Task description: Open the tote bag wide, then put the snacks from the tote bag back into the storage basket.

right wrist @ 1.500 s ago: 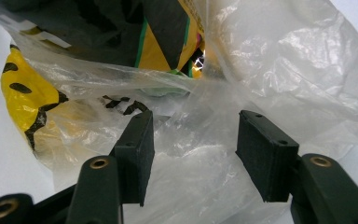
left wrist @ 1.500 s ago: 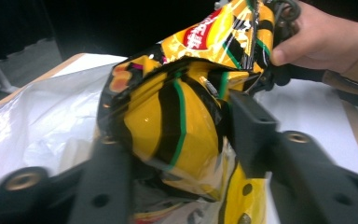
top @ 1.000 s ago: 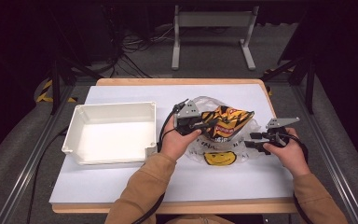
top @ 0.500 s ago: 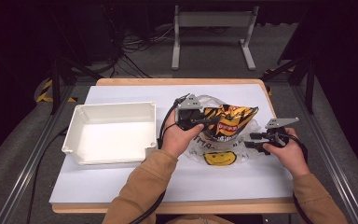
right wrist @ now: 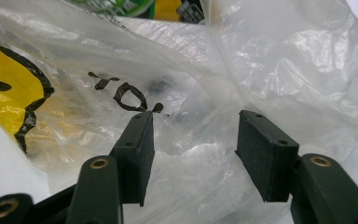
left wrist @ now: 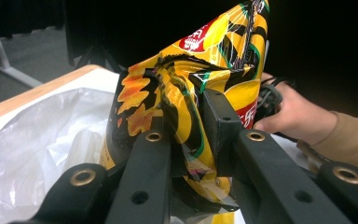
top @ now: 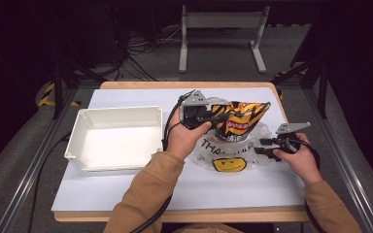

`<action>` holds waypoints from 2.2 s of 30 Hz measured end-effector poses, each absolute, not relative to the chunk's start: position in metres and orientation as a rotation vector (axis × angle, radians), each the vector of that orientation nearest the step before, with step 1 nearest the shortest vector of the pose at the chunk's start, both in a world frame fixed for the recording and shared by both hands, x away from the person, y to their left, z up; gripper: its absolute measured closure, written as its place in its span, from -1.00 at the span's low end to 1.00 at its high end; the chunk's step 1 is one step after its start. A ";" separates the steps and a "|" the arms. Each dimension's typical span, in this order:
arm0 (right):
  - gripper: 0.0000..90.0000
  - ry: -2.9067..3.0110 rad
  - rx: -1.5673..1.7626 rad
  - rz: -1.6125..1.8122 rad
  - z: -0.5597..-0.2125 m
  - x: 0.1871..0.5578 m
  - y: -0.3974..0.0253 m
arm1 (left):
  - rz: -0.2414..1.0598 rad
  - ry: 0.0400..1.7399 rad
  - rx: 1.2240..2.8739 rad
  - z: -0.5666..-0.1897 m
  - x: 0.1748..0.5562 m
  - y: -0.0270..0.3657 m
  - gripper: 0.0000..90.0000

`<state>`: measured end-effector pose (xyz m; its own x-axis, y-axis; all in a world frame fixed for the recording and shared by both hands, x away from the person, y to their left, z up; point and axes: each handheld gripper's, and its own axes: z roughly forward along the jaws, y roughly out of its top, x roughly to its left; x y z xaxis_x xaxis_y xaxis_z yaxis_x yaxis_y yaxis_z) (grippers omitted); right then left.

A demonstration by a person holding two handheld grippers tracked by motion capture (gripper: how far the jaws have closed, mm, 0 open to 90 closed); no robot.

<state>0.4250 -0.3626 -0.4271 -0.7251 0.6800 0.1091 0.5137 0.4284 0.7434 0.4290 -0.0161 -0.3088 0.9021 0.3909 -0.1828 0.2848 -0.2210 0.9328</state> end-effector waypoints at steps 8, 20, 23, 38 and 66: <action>0.04 2.466 1.049 1.180 -0.427 0.425 -0.362 | 0.099 0.479 1.817 -0.294 0.426 -0.015 0.78; -0.21 2.428 1.039 1.220 -0.418 0.422 -0.363 | 0.040 0.417 1.831 -0.279 0.428 -0.008 0.78; -0.30 2.415 1.036 1.246 -0.413 0.421 -0.364 | 0.023 0.403 1.835 -0.275 0.429 -0.006 0.78; -0.50 2.371 1.042 1.313 -0.407 0.418 -0.366 | -0.021 0.365 1.802 -0.253 0.428 0.009 0.78; -0.51 2.368 1.042 1.324 -0.407 0.419 -0.365 | 0.018 0.376 1.766 -0.212 0.417 0.048 0.80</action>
<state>0.4185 -0.3649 -0.4075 -0.7187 0.6827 0.1319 0.4698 0.3370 0.8159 0.4166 0.0484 -0.2120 0.9464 0.2604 -0.1908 0.2415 -0.1789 0.9538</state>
